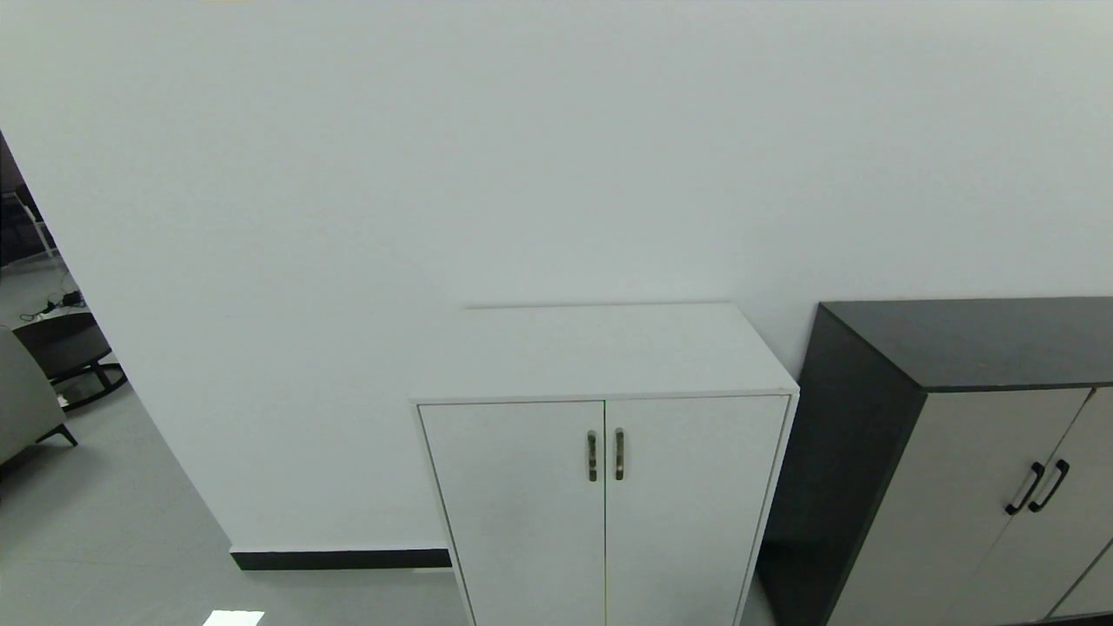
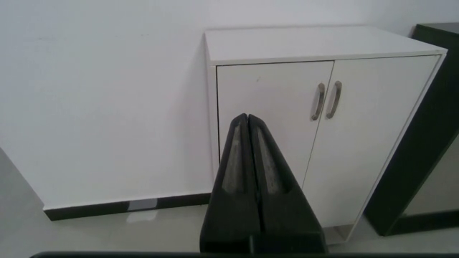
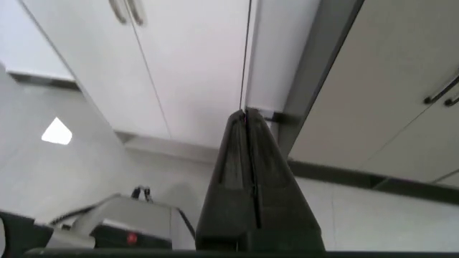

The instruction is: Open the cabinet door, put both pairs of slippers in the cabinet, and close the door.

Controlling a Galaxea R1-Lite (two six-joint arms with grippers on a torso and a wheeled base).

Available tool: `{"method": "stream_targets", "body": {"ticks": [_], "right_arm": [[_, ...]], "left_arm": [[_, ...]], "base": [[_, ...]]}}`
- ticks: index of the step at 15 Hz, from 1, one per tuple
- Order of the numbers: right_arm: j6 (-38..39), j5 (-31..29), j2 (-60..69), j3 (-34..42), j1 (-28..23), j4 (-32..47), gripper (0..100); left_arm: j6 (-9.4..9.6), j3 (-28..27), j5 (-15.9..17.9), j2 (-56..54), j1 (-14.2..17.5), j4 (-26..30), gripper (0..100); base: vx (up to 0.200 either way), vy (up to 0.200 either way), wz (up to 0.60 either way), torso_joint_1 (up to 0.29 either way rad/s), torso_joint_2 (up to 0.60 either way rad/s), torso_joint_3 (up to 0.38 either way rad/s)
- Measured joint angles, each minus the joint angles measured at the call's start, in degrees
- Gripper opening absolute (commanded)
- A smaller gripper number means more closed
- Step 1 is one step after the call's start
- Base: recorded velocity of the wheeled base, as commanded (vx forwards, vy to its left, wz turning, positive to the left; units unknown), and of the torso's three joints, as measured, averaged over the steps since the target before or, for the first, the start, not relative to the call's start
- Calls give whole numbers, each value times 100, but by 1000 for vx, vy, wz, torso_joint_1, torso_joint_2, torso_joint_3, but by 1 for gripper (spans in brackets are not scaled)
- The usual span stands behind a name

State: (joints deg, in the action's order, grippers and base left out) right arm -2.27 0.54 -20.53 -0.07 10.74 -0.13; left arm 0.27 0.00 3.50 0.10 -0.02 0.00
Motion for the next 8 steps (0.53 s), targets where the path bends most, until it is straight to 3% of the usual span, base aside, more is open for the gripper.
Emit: {"method": "stream_targets", "body": {"ticks": [8], "right_arm": [[83,6,1298,7,-49,6,0]], "left_arm": [[0,0,2,0,0,0,0]], "base": [[0,0,0,0,0,0]]}}
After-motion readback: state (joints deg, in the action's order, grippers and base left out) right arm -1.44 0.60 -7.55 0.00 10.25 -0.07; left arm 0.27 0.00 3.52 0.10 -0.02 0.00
